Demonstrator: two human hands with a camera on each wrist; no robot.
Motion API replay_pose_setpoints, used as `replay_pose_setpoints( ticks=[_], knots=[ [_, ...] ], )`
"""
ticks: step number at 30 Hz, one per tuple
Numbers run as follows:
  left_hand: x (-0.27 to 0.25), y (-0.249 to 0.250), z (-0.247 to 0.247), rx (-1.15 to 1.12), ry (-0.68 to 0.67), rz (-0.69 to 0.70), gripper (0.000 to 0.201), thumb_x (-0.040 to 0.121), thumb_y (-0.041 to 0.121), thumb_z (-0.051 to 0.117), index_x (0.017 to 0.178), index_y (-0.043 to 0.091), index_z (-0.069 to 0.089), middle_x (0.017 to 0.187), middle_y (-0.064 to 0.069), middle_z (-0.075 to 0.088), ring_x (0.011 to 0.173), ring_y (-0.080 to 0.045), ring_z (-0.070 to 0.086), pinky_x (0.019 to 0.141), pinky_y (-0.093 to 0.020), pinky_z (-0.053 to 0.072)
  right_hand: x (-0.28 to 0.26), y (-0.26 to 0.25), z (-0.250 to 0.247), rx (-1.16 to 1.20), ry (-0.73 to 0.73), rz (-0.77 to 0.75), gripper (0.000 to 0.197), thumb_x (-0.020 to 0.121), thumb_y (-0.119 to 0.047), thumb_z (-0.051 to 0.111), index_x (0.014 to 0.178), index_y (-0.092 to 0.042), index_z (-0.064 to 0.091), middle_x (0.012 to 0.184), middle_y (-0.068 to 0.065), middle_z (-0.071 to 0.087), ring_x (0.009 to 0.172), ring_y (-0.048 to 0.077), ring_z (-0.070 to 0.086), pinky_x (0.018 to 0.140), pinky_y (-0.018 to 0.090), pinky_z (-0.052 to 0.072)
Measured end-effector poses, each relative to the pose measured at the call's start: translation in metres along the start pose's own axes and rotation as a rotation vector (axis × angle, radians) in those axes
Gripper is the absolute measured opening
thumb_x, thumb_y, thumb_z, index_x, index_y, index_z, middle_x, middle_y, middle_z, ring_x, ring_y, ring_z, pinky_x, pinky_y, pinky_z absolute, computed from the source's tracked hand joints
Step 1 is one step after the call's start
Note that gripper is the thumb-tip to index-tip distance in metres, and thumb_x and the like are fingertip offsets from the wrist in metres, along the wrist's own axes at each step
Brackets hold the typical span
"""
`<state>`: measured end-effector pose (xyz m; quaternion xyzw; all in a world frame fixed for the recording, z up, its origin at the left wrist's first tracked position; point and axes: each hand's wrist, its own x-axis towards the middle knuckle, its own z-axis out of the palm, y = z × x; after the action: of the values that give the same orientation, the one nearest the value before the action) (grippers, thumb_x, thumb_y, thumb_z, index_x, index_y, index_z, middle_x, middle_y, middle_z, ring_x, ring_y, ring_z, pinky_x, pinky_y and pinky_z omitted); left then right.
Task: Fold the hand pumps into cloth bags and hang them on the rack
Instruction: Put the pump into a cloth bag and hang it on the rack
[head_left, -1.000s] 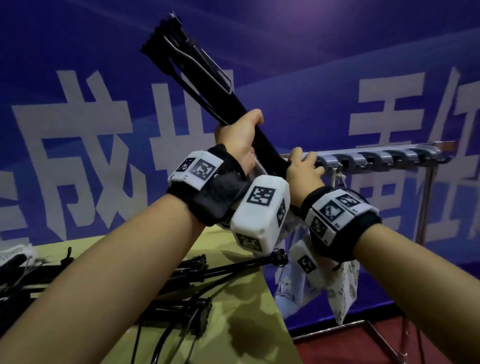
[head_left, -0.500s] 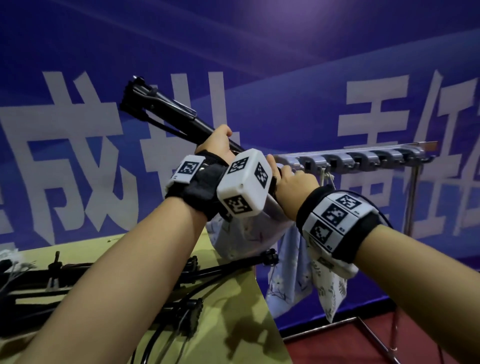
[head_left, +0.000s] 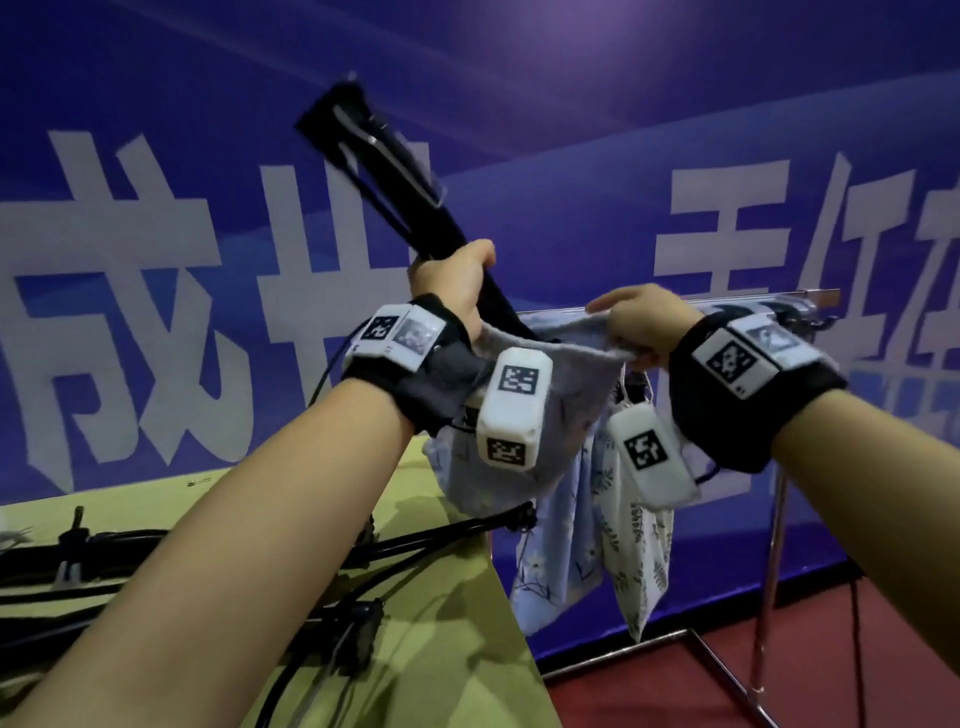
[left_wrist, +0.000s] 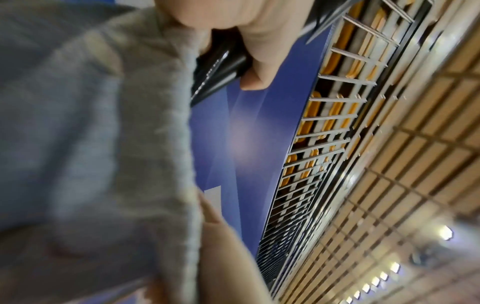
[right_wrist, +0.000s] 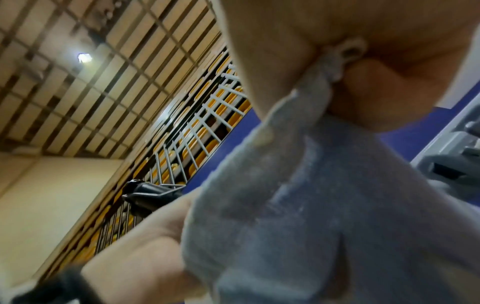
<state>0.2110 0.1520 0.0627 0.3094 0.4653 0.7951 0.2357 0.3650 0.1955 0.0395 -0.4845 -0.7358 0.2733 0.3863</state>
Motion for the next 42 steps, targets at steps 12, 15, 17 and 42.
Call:
replay_pose_setpoints(
  ticks=[12,15,17,42],
  knots=[
    [-0.040,0.029,0.062,0.538,-0.406,0.383,0.019,0.072,0.024,0.073,0.070,0.014,0.057,0.074,-0.003,0.058,0.070,-0.017,0.055,0.060,-0.024,0.043,-0.009,-0.027,-0.084,0.623,0.244,0.022,0.035,0.089,0.001,0.040,0.116,-0.010,0.059,0.072,0.003,0.051,0.052,0.012,0.051,0.040,0.020,0.043],
    [-0.060,0.022,0.066,0.563,-0.521,0.358,0.026,0.072,0.024,0.071,0.057,0.013,0.052,0.062,0.000,0.053,0.063,-0.015,0.052,0.054,-0.023,0.039,-0.023,-0.027,-0.093,0.615,0.211,0.042,0.037,0.088,0.004,0.037,0.116,-0.009,0.059,0.075,0.006,0.055,0.056,0.014,0.057,0.051,0.025,0.047],
    [-0.073,0.008,0.063,0.565,-0.564,0.326,0.029,0.069,0.025,0.072,0.055,0.012,0.051,0.057,0.001,0.051,0.062,-0.018,0.055,0.053,-0.023,0.038,-0.032,-0.017,-0.094,0.568,0.200,0.071,0.040,0.090,-0.001,0.043,0.128,-0.005,0.053,0.076,0.003,0.052,0.062,0.014,0.051,0.054,0.026,0.046],
    [-0.122,-0.162,-0.010,0.802,-0.972,0.053,0.024,0.079,0.025,0.071,0.094,0.007,0.065,0.099,-0.014,0.069,0.093,-0.026,0.064,0.077,-0.035,0.050,-0.104,0.095,-0.012,0.369,0.039,0.421,0.023,0.077,0.012,0.054,0.095,0.000,0.062,0.089,0.017,0.055,0.081,0.026,0.052,0.076,0.036,0.042]
  ],
)
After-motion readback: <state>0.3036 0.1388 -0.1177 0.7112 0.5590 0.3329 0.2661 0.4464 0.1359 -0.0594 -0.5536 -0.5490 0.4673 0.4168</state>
